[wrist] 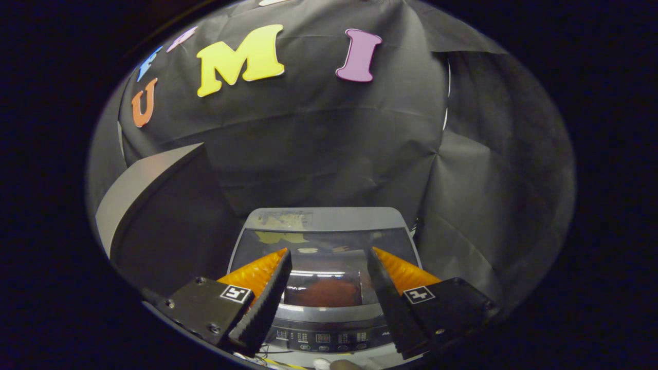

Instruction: Put the clothes into the washing machine and then close the washing machine lid.

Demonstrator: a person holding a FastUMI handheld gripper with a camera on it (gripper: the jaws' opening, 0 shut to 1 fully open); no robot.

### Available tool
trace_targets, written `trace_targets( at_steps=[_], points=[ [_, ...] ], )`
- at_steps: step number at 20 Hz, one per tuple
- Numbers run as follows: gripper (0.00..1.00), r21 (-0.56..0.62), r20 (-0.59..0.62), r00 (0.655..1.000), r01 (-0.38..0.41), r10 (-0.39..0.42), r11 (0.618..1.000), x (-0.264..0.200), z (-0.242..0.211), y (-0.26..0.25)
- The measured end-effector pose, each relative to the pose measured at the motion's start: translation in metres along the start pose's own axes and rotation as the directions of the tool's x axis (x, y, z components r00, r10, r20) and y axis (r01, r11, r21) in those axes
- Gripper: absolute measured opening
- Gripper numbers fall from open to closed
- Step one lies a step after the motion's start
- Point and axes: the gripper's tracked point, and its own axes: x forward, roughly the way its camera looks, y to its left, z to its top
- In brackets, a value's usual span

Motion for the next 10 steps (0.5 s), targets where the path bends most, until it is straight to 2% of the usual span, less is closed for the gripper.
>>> trace_targets(
  at_steps=[3,6,10],
  points=[
    [0.93,0.005,0.021,1.000,-0.013,0.013,1.000,0.000,-0.005,0.007],
    [0.93,0.005,0.038,0.999,-0.029,0.029,1.000,-0.026,-0.023,0.009],
    [0.93,0.011,0.113,0.994,-0.010,0.009,1.000,-0.075,-0.031,0.010]
  ],
)
